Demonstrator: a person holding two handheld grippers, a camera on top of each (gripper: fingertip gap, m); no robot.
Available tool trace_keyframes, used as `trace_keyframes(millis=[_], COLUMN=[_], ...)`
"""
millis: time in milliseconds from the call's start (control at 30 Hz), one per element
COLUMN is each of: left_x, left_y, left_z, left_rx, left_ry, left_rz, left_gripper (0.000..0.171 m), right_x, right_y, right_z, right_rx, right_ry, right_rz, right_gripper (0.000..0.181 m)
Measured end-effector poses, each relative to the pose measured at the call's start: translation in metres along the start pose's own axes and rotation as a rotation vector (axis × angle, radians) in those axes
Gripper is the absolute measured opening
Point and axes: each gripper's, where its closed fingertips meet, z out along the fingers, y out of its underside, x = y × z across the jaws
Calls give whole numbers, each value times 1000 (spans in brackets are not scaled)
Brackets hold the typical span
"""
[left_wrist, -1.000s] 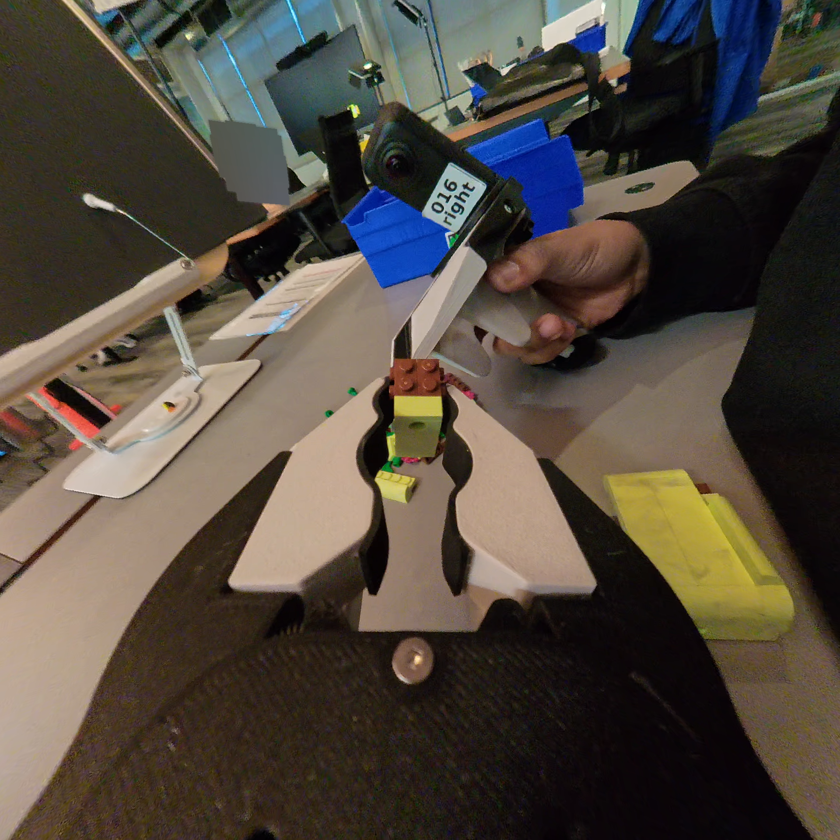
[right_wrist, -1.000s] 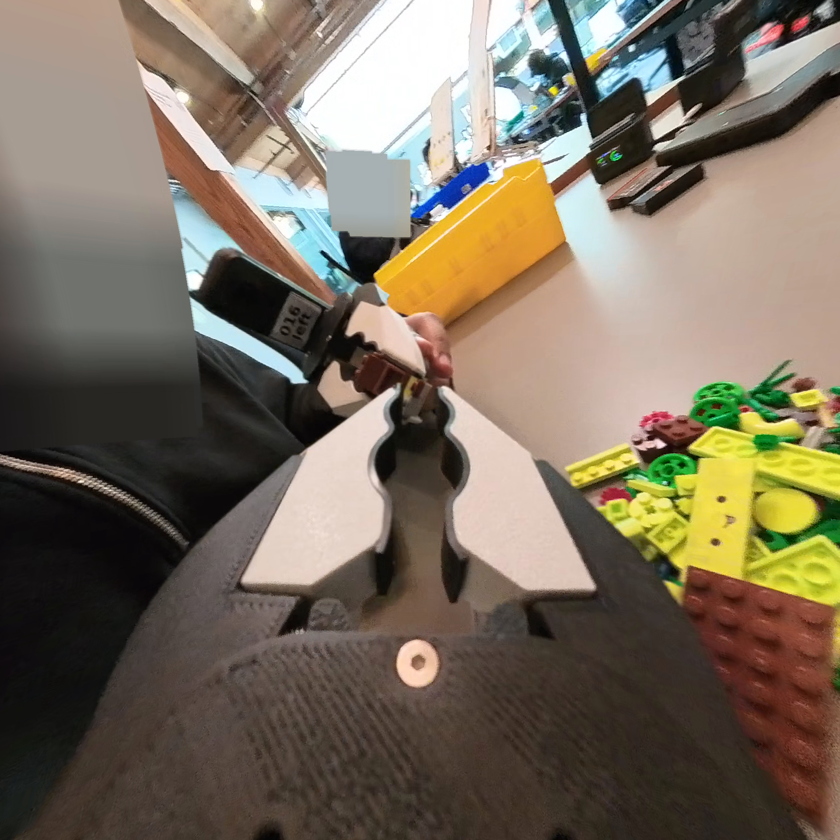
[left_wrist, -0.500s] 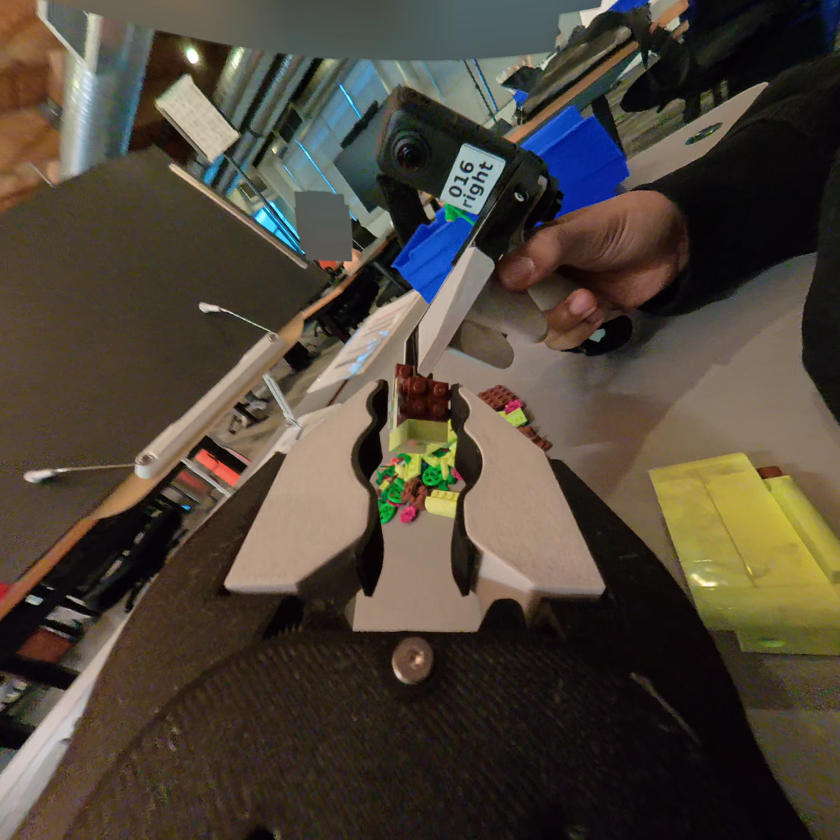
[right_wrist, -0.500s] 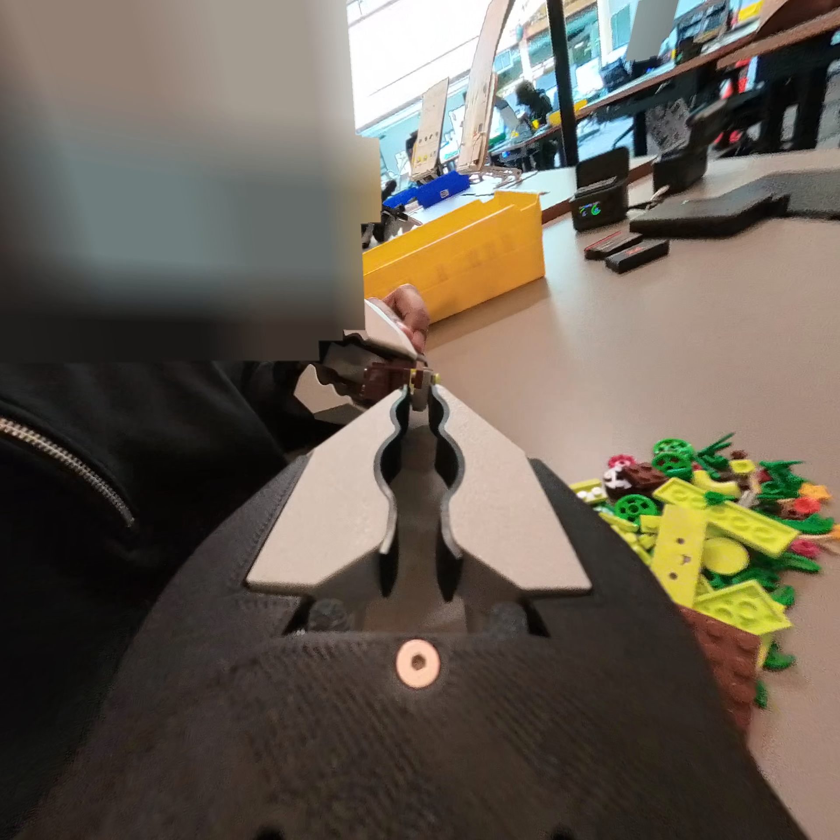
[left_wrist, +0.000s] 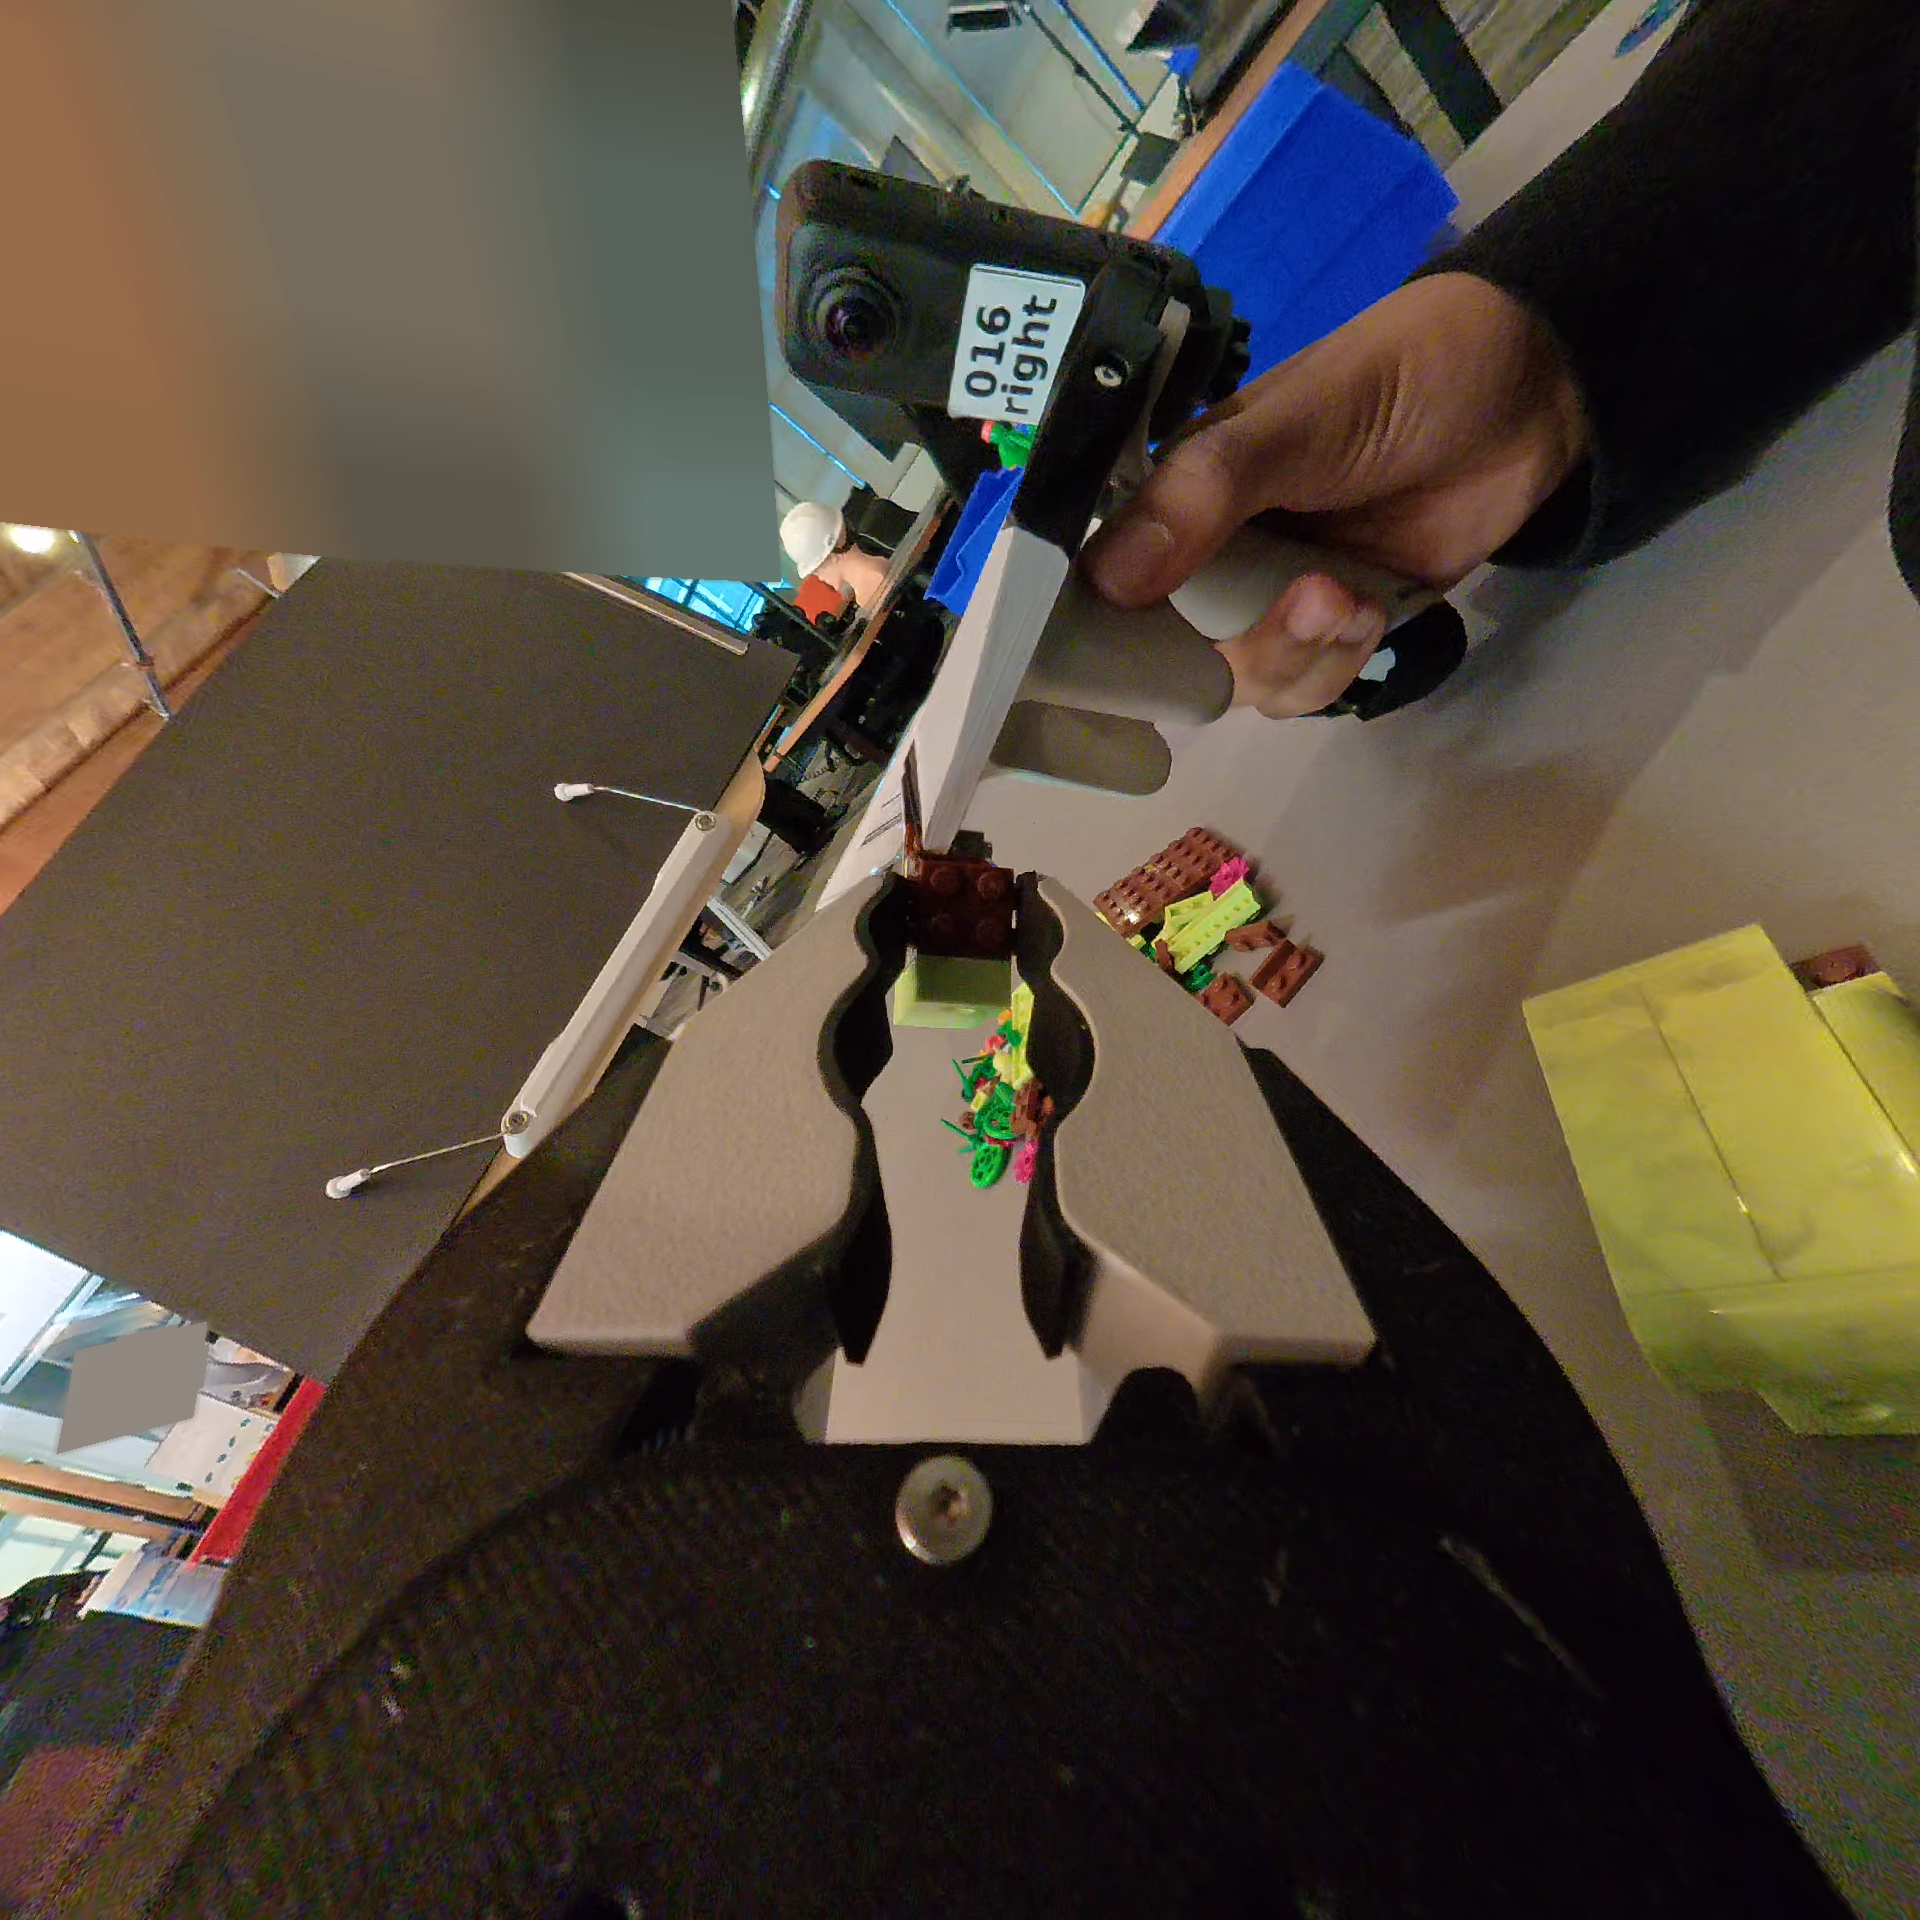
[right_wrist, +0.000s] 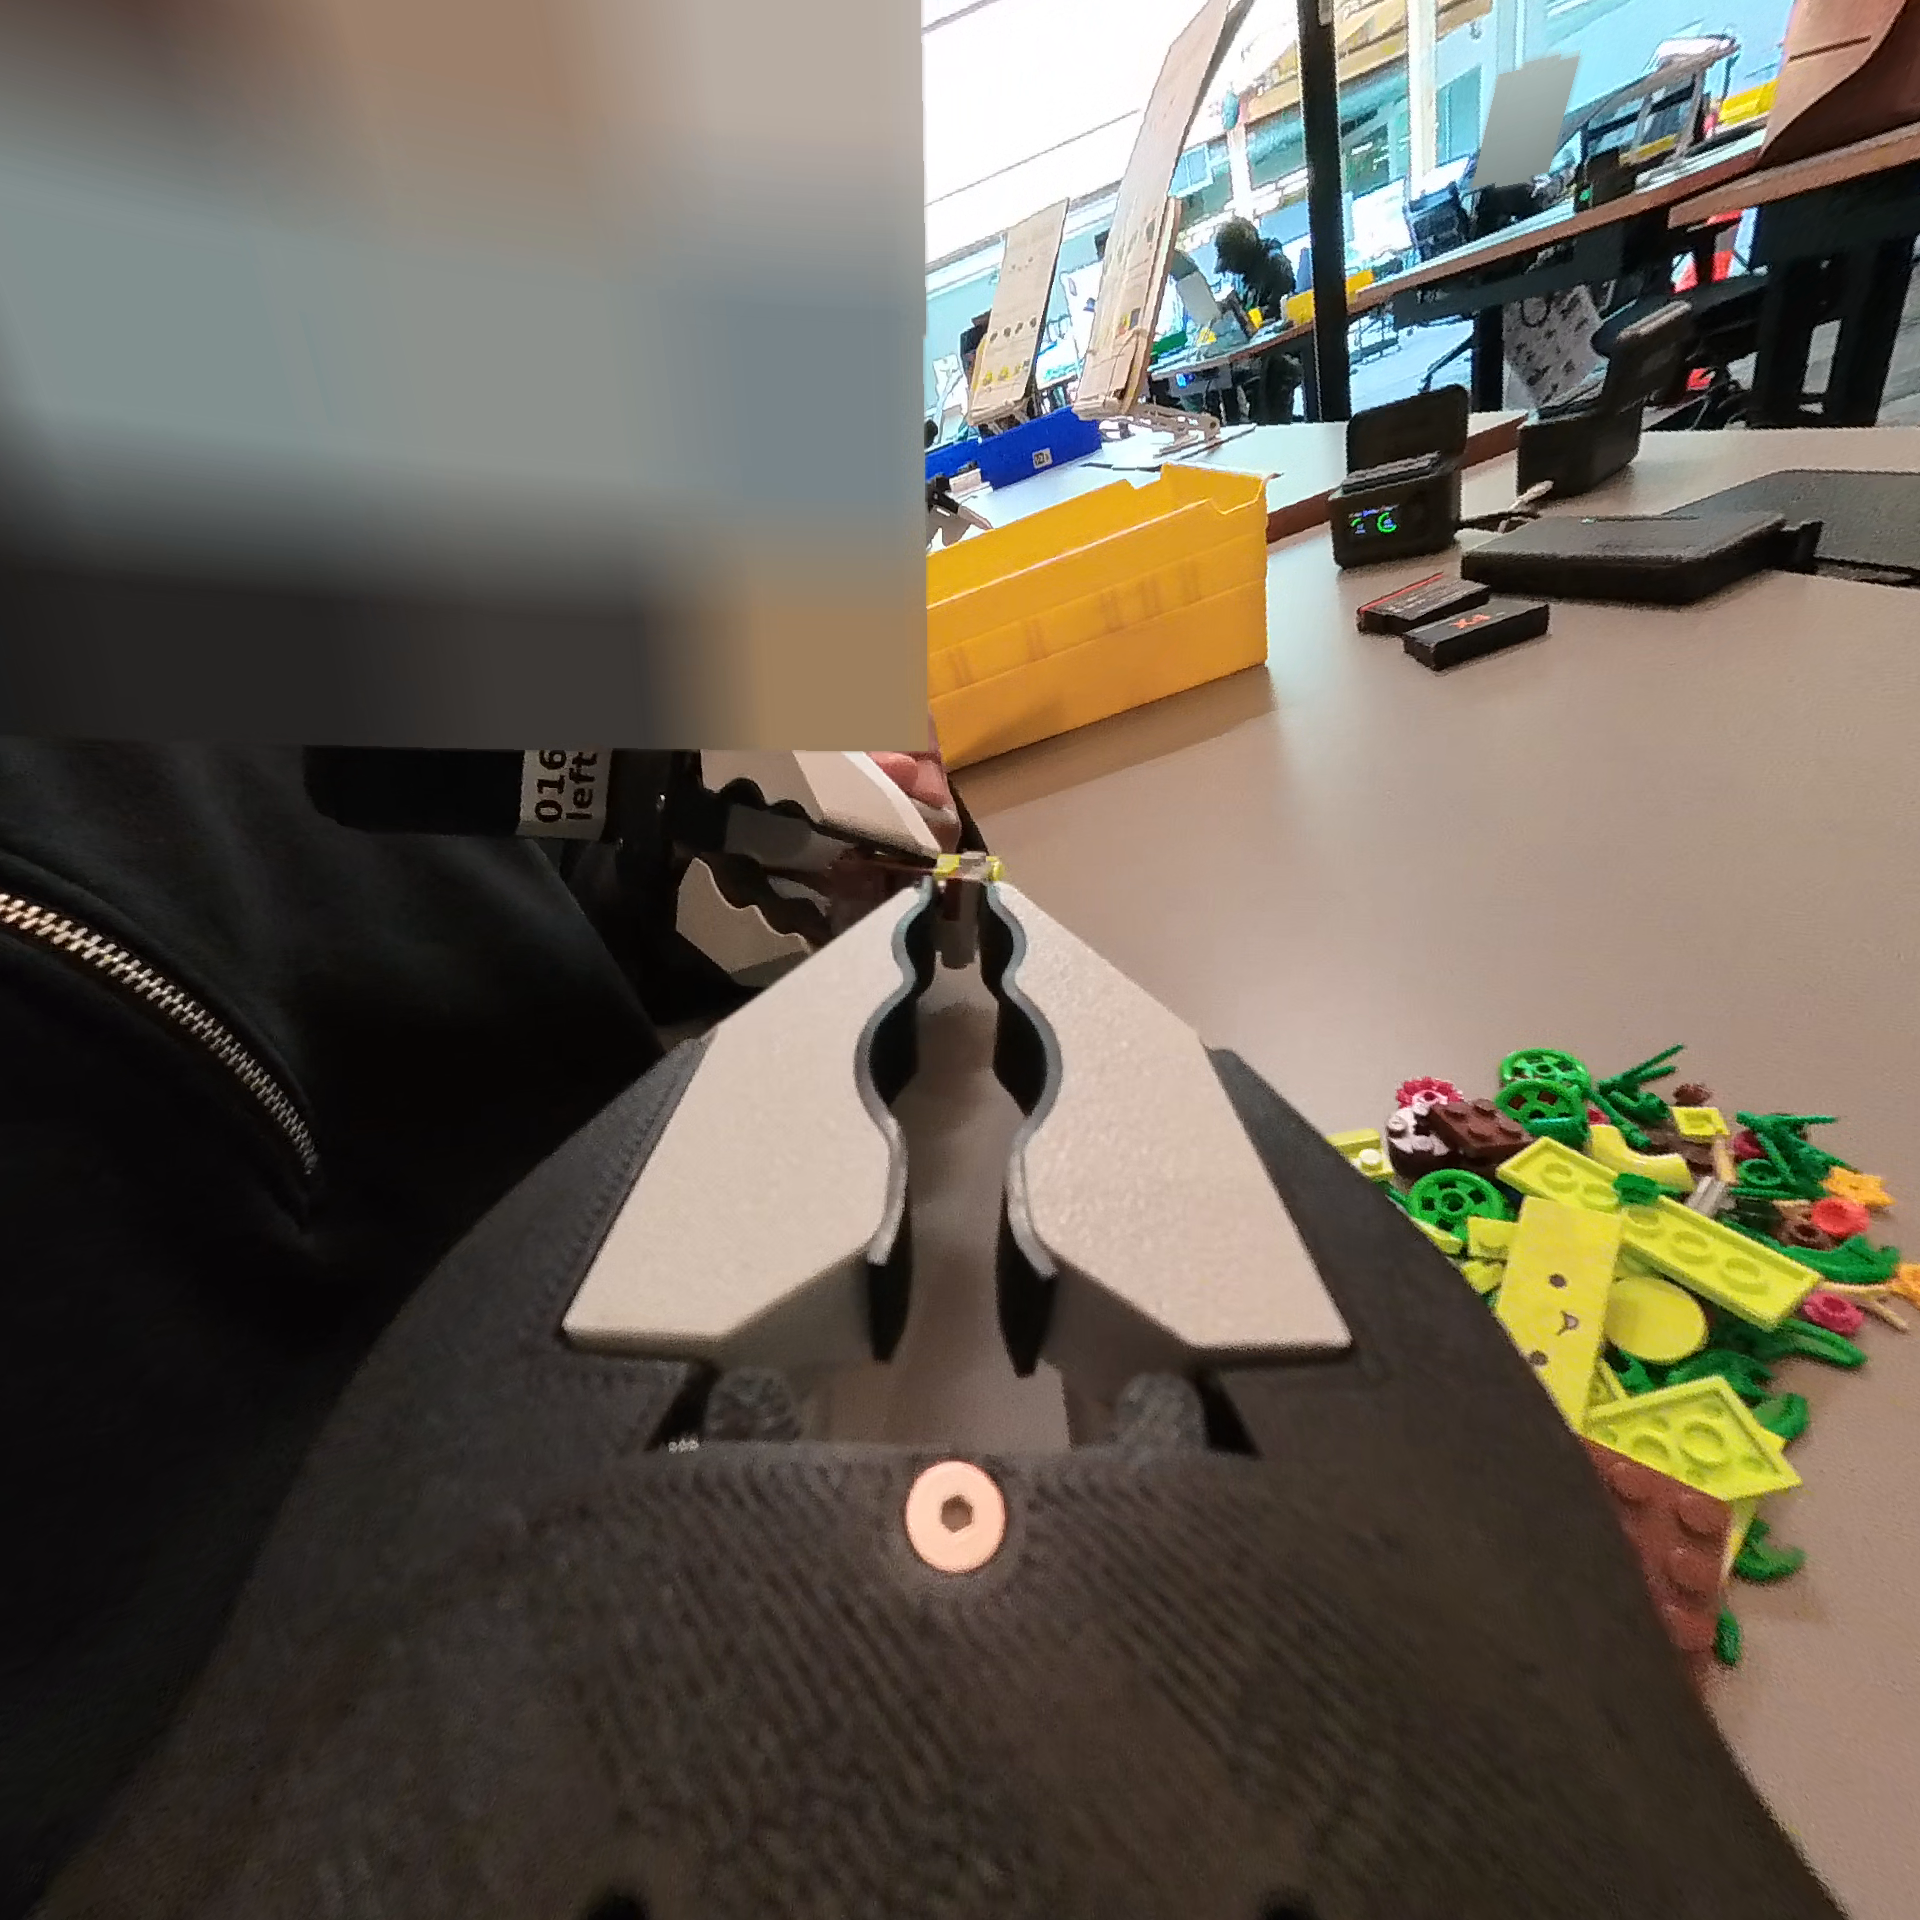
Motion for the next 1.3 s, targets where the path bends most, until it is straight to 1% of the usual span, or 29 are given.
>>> trace_keyframes(millis=[100,233,333,400,433,467,500,533,567,600,667,733,800,867,900,1000,1067,1133,1167,1200,1233,1300], left_x=[1,3,4,6,9,12,15,15,13,8,-1,-5,2,4,9,23,29,30,28,26,21,12], left_y=[-3,-11,-10,0,-6,-22,-31,-28,-19,-9,10,38,62,85,95,112,115,113,112,111,109,91], left_z=[-1,-3,-4,-1,-2,-3,-3,0,2,3,4,7,6,2,-1,-9,-12,-12,-11,-10,-9,-5], left_rx=[18,74,74,20,49,100,119,87,43,7,-54,-169,-273,-387,-441,-554,-576,-557,-549,-537,-517,-405], left_ry=[23,102,131,98,103,114,125,104,77,65,61,102,178,201,235,319,361,380,373,364,345,335], left_rz=[-44,-213,-257,-177,-148,-199,-215,-149,-101,-122,-211,-342,-467,-535,-567,-669,-737,-794,-806,-813,-821,-845], left_gripper=[16,16,16,16,17,16,16,17,17,17,17,17,17,17,17,17,18,18,25,40,50,63], right_x=[-2,-7,-5,5,22,38,40,35,33,33,30,34,34,35,36,34,30,28,27,27,27,22], right_y=[1,3,6,10,14,16,11,4,1,1,-2,3,8,14,17,28,36,40,40,40,39,34], right_z=[-1,-3,-2,0,-4,-13,-18,-20,-20,-18,-15,-14,-12,-9,-7,0,5,8,9,9,9,9], right_rx=[-27,-27,-52,-95,-134,-172,-153,-98,-66,-53,-35,-55,-57,-66,-72,-117,-149,-165,-168,-164,-153,-119], right_ry=[-4,-91,-74,46,182,308,324,281,250,235,217,216,184,160,155,130,105,91,87,81,70,13], right_rz=[-2,108,113,47,-25,-96,-103,-55,-10,14,21,25,79,136,157,215,254,281,291,303,324,395], right_gripper=[5,5,5,5,5,5,5,5,5,5,5,6,6,6,6,6,6,6,6,6,5,6])
